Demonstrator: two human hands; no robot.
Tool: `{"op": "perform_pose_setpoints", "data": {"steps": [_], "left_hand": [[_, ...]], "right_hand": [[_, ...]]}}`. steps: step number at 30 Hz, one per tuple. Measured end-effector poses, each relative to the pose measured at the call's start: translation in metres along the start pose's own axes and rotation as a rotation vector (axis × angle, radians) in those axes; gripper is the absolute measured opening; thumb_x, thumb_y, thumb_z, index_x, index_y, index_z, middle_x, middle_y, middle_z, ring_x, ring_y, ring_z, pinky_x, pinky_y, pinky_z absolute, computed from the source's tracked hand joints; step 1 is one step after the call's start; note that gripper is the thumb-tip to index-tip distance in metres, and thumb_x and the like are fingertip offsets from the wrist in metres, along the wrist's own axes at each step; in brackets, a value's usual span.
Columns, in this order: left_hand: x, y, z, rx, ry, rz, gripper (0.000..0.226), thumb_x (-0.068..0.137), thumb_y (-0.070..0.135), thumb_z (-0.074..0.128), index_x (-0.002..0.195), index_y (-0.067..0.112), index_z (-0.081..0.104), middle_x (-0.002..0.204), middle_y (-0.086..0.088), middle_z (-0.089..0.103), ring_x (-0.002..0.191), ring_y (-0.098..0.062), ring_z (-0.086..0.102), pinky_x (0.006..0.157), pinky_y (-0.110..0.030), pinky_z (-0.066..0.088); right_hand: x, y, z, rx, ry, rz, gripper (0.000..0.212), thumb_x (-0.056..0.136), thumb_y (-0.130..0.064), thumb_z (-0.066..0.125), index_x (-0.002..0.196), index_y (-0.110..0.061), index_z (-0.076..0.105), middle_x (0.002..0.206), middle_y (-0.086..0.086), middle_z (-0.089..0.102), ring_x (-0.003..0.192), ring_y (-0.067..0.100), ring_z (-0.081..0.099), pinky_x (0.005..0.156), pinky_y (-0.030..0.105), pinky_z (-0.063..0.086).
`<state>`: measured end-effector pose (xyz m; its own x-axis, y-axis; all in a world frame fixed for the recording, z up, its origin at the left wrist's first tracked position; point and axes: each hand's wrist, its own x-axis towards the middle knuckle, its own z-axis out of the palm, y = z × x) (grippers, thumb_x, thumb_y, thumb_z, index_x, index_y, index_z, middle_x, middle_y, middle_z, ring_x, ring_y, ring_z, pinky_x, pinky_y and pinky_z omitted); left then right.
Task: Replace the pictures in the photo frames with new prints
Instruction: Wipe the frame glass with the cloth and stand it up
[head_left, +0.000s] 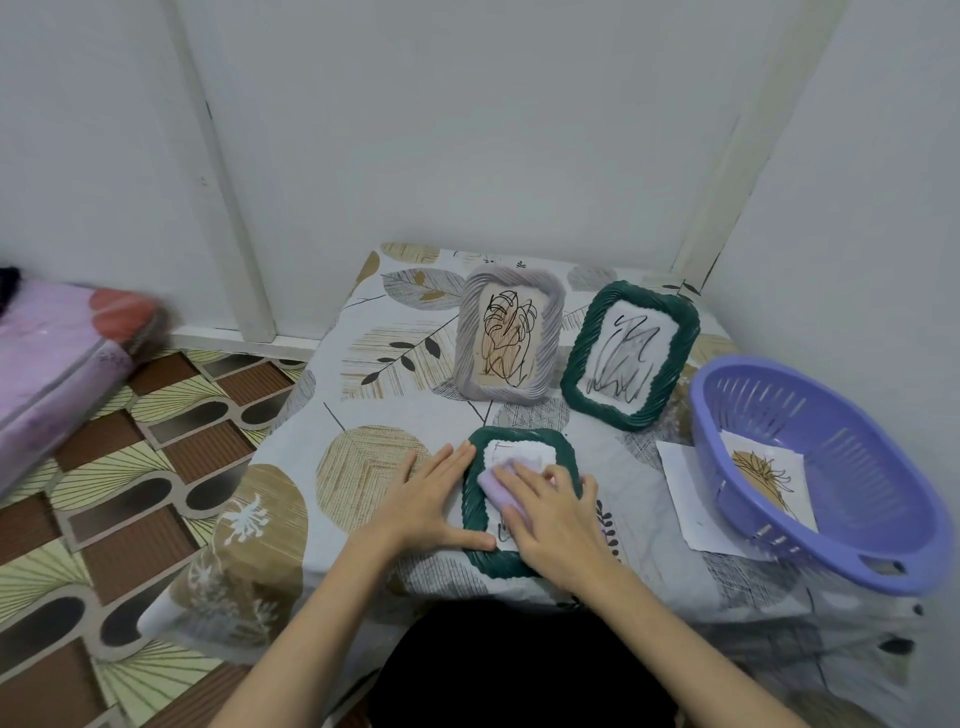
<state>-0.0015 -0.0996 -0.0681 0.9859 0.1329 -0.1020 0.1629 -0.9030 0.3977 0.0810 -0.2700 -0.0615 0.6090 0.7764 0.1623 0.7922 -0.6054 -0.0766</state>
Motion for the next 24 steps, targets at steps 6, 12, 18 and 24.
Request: {"op": "perform_pose_setpoints", "data": {"steps": [6, 12, 18, 24], "left_hand": [[0.001, -0.002, 0.0, -0.003, -0.041, 0.005, 0.129, 0.042, 0.094, 0.029, 0.147, 0.029, -0.009, 0.155, 0.017, -0.009, 0.137, 0.004, -0.014, 0.115, -0.038, -0.015], [0.0, -0.001, -0.003, 0.0, -0.053, 0.011, 0.13, 0.041, 0.092, 0.032, 0.147, 0.029, -0.008, 0.152, 0.021, -0.008, 0.134, 0.007, -0.014, 0.116, -0.04, -0.014], [0.001, -0.002, -0.002, -0.01, -0.059, 0.008, 0.131, 0.042, 0.091, 0.041, 0.147, 0.029, -0.008, 0.155, 0.016, -0.007, 0.14, 0.002, -0.011, 0.116, -0.04, -0.015], [0.0, -0.001, -0.004, -0.006, -0.053, 0.011, 0.132, 0.041, 0.093, 0.037, 0.147, 0.029, -0.008, 0.146, 0.025, -0.011, 0.141, 0.0, -0.011, 0.116, -0.041, -0.014]], "right_hand": [[0.023, 0.001, 0.001, -0.05, 0.013, 0.169, 0.037, 0.092, -0.03, 0.033, 0.124, -0.026, 0.051, 0.119, 0.004, 0.057, 0.095, 0.027, 0.049, 0.082, 0.041, 0.034], [0.031, -0.013, 0.015, 0.026, 0.056, 0.152, 0.035, 0.093, -0.036, 0.035, 0.117, -0.03, 0.059, 0.101, 0.015, 0.058, 0.086, 0.031, 0.05, 0.069, 0.037, 0.045], [0.043, -0.003, 0.011, 0.119, 0.039, 0.258, 0.038, 0.1, -0.034, 0.026, 0.134, -0.027, 0.043, 0.137, 0.017, 0.032, 0.113, 0.031, 0.034, 0.095, 0.041, 0.033], [0.035, -0.012, 0.011, 0.157, 0.035, 0.148, 0.036, 0.098, -0.033, 0.031, 0.13, -0.025, 0.047, 0.14, 0.016, 0.028, 0.116, 0.03, 0.032, 0.097, 0.04, 0.03]]}}
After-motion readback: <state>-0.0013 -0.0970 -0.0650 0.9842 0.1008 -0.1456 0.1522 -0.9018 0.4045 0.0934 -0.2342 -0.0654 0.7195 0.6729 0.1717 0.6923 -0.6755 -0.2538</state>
